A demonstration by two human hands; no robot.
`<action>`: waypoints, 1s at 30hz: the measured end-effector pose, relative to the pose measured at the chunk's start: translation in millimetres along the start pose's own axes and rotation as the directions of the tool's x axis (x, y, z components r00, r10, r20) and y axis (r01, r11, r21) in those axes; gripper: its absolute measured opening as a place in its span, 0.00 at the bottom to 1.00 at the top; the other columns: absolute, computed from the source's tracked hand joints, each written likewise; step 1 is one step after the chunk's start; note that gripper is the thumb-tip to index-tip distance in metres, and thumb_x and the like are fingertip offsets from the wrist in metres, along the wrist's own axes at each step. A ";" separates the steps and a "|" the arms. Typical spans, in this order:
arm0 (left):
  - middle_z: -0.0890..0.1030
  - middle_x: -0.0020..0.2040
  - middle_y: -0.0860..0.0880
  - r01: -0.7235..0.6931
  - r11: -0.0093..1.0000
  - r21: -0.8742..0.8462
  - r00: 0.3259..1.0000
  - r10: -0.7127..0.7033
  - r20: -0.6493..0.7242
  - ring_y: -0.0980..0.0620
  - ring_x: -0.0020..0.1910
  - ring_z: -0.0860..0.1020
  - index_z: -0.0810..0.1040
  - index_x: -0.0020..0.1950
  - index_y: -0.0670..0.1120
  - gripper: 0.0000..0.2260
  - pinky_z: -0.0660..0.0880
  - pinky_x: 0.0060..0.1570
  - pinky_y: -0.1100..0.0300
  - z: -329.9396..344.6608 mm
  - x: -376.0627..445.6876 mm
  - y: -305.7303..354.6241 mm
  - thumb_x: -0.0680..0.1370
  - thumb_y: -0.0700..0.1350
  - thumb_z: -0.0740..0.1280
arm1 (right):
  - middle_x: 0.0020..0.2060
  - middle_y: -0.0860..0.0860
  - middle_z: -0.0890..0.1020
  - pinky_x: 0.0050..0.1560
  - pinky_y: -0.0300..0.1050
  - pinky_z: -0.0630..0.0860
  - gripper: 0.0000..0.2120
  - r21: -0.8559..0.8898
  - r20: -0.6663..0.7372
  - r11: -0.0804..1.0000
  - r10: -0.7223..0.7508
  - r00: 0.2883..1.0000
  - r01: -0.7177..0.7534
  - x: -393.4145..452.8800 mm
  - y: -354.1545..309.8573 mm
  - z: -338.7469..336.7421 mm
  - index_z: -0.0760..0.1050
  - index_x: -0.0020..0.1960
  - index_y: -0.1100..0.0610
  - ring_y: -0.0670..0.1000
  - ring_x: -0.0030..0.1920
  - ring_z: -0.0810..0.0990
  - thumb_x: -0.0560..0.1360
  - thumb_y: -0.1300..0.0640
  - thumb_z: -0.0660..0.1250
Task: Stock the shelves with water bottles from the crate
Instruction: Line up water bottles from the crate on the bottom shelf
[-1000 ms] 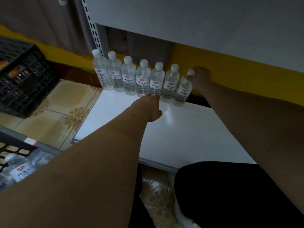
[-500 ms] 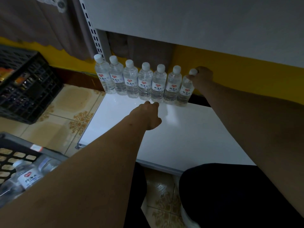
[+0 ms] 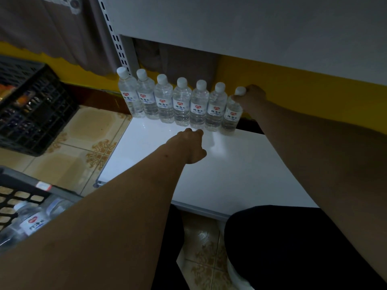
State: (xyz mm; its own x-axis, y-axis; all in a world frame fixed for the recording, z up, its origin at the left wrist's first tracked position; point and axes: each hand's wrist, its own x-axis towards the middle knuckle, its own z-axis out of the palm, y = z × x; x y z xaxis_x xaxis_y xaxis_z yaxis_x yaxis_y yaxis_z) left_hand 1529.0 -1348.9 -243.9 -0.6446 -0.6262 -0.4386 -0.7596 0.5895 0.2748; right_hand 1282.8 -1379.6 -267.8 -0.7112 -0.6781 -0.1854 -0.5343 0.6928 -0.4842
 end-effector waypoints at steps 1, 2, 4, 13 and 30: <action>0.66 0.72 0.40 0.003 1.000 -0.002 1.000 -0.003 0.004 0.40 0.70 0.68 0.57 0.78 0.45 0.30 0.68 0.68 0.47 -0.2 0.3 -0.1 0.80 0.52 0.63 | 0.63 0.58 0.76 0.59 0.50 0.75 0.30 -0.012 0.018 1.000 0.007 1.000 -0.007 0.7 -0.5 0.2 0.70 0.67 0.60 0.58 0.63 0.76 0.74 0.40 0.69; 0.66 0.72 0.40 0.006 1.000 -0.005 1.000 -0.006 0.006 0.40 0.70 0.68 0.57 0.78 0.45 0.30 0.68 0.68 0.47 -0.6 1.0 -0.5 0.80 0.52 0.63 | 0.64 0.58 0.76 0.61 0.51 0.74 0.32 -0.008 0.032 1.000 0.012 0.999 -0.012 0.2 -1.3 0.1 0.70 0.68 0.61 0.58 0.64 0.75 0.74 0.40 0.69; 0.66 0.72 0.39 0.009 1.000 -0.014 1.000 -0.009 0.009 0.40 0.70 0.68 0.58 0.78 0.44 0.29 0.68 0.68 0.48 -1.9 2.2 -0.2 0.80 0.52 0.63 | 0.68 0.59 0.73 0.64 0.53 0.73 0.37 0.014 0.044 0.999 0.029 0.999 -0.030 -0.6 -2.2 0.3 0.65 0.72 0.61 0.59 0.67 0.73 0.73 0.39 0.69; 0.67 0.75 0.42 -0.022 0.998 -0.065 0.998 0.018 -0.064 0.42 0.72 0.66 0.61 0.77 0.44 0.30 0.65 0.71 0.49 -29.8 -3.7 8.7 0.79 0.52 0.65 | 0.77 0.60 0.57 0.74 0.56 0.59 0.40 -0.260 -0.086 0.925 -0.307 0.948 0.276 -79.8 -42.1 -27.3 0.52 0.78 0.59 0.62 0.76 0.56 0.78 0.33 0.53; 0.80 0.58 0.39 0.408 0.702 -0.584 0.786 -0.596 -0.167 0.40 0.57 0.78 0.77 0.60 0.42 0.14 0.75 0.52 0.55 90.5 -293.2 -179.7 0.79 0.48 0.62 | 0.78 0.55 0.57 0.75 0.47 0.54 0.33 -0.076 0.407 0.364 -0.839 0.362 0.928 -393.2 -242.7 32.1 0.54 0.79 0.57 0.55 0.78 0.54 0.81 0.41 0.56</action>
State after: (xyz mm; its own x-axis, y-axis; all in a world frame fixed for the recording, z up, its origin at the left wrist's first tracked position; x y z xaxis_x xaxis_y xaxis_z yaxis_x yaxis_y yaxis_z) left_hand 1862.4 -1225.0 -242.1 -0.0683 -0.9284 -0.3652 -0.8465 -0.1398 0.5136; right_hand 1706.8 -1289.0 -104.9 0.3767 -0.9263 -0.0089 -0.8894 -0.3590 -0.2830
